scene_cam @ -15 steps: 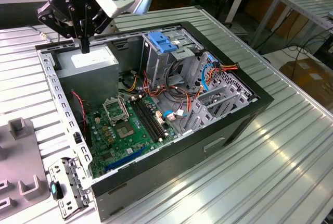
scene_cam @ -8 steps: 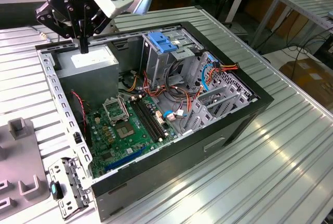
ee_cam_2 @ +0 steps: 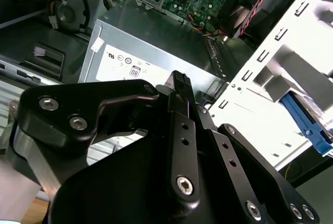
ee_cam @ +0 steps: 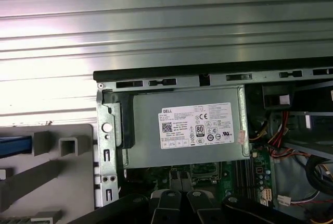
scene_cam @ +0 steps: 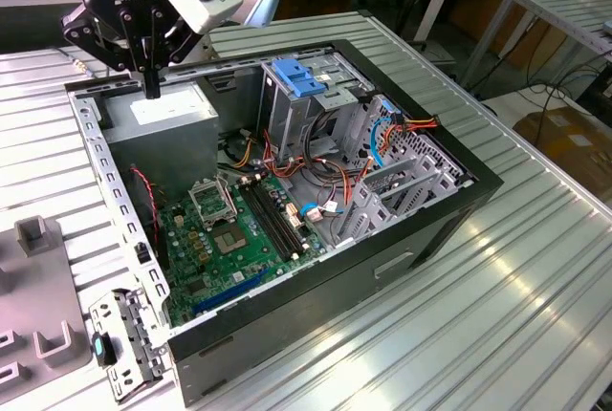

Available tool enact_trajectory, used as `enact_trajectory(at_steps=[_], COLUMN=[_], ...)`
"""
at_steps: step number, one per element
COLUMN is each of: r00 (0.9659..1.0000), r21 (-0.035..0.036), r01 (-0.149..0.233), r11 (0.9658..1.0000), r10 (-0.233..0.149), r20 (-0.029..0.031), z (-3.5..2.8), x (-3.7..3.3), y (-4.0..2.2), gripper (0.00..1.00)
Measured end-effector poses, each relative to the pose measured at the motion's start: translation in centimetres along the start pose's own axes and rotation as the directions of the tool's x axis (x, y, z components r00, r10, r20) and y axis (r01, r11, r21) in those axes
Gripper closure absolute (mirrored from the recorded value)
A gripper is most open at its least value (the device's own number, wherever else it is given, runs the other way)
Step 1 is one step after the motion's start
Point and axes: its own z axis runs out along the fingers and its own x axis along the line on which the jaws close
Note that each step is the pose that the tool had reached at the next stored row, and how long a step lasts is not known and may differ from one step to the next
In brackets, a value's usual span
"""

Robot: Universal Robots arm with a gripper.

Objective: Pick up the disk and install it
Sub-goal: 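Reach for the disk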

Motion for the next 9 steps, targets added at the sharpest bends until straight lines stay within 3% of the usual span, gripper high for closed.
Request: enact_trajectory(at_steps=[9], r00=[1.0], r21=[0.0], r01=[0.0], r11=[1.0], r10=[0.0], r20=[0.0], z=[0.0], x=[0.28], y=[-0.02], gripper=[0.89])
